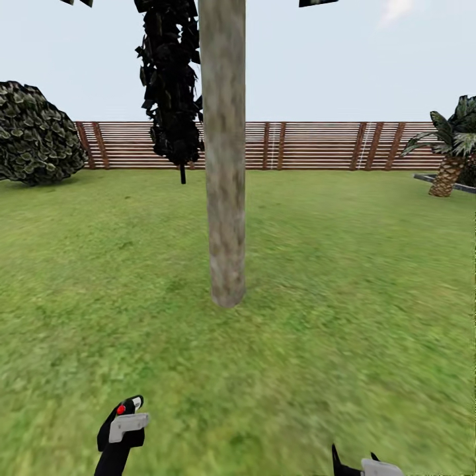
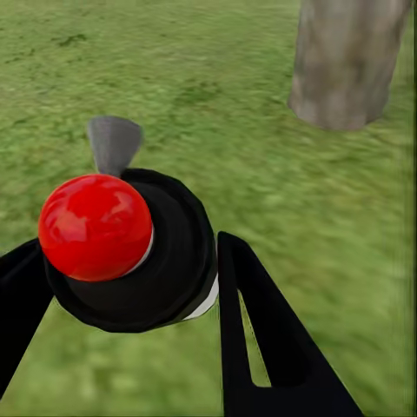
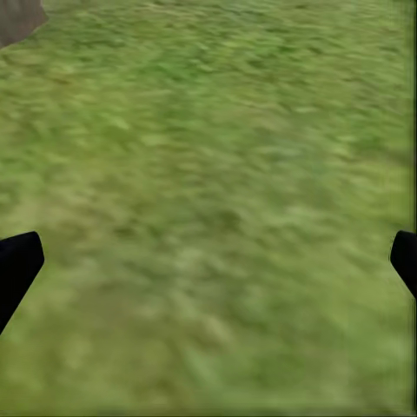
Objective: In the garden, pick up the pesticide atomizer on the floor and spray pesticide onto both trees until each tree trunk is fully covered.
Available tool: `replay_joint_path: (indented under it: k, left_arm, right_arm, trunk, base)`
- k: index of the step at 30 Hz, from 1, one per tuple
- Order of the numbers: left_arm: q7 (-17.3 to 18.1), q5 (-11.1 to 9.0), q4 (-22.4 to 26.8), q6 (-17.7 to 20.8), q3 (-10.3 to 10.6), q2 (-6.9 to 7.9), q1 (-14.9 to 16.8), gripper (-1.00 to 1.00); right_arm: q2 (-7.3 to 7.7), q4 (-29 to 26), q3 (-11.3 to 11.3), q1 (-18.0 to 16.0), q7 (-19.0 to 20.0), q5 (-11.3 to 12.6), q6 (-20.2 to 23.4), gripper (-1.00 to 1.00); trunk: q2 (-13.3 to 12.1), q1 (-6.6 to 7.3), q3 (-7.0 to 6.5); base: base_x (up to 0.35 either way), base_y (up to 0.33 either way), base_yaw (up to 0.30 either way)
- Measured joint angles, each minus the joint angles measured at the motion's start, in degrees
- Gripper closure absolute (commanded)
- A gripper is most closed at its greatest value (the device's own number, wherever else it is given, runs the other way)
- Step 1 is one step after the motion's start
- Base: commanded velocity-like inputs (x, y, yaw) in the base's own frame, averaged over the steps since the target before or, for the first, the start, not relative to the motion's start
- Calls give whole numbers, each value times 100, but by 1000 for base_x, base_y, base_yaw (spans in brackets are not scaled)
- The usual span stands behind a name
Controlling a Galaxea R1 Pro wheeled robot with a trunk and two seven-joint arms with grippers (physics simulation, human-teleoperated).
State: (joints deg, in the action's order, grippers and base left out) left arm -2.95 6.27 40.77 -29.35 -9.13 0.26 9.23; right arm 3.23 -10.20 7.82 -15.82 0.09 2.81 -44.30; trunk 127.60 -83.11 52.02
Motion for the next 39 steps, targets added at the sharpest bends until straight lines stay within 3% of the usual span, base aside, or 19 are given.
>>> replay_joint_path:
  k: [7,9,11,15,17,18,20,23,25,26,28,31,33,34,39]
  left_arm:
    - [6,30,0,7,12,0,0,100]
    - [48,139,-6,17,125,-3,22,100]
    - [83,204,-8,58,249,58,60,100]
    - [364,290,-1,143,274,185,84,100]
    - [667,435,5,338,268,332,167,100]
    - [760,477,6,403,271,372,202,100]
    - [1172,627,4,643,283,479,367,100]
    - [1705,859,6,817,286,532,537,100]
    - [2260,1235,9,898,286,552,727,100]
    - [2397,1363,9,918,284,556,783,100]
    - [2884,1919,4,1059,281,564,1003,100]
    - [3331,2485,3,1358,275,565,1218,100]
    - [3807,2940,10,1706,276,567,1416,100]
    - [3952,3044,12,1787,277,568,1471,100]
    - [5426,3812,14,2105,280,563,1933,100]
  right_arm:
    - [-13,7,2,0,-12,2,-13,-100]
    - [17,-42,20,0,-11,0,-14,-100]
    - [172,-408,-7,-1,24,-76,-6,-100]
    - [323,-1104,-264,-1,38,-786,41,-100]
    - [351,-1391,-373,-11,40,-1439,231,-100]
    - [355,-1447,-387,-19,40,-1622,320,-100]
    - [364,-1603,-424,-107,67,-2315,790,-100]
    - [368,-1693,-438,-327,257,-2881,1281,-100]
    - [364,-1732,-444,-617,731,-3226,1593,-100]
    - [364,-1737,-445,-699,898,-3286,1643,-100]
    - [362,-1752,-446,-1003,1633,-3411,1752,-100]
    - [362,-1761,-447,-1306,2358,-3472,1803,-100]
    - [359,-1765,-446,-1568,2957,-3492,1830,-100]
    - [358,-1765,-447,-1628,3094,-3499,1832,-100]
    - [338,-1769,-455,-1905,3879,-3510,1844,-100]
  trunk:
    - [0,0,0]
    - [0,0,0]
    - [0,0,0]
    - [0,0,0]
    - [0,0,0]
    - [0,0,0]
    - [0,0,-1]
    - [0,0,0]
    - [0,0,-1]
    - [0,0,-1]
    - [0,0,-1]
    - [0,0,-1]
    - [0,0,-1]
    - [0,0,0]
    - [0,0,-1]
  base:
    - [0,-4,-8]
    - [0,0,0]
    - [0,0,0]
    - [0,0,0]
    - [0,0,0]
    - [0,0,0]
    - [0,0,0]
    - [0,0,0]
    - [0,0,0]
    - [0,0,0]
    - [0,0,0]
    - [0,0,0]
    - [0,0,0]
    - [0,0,0]
    - [0,0,0]
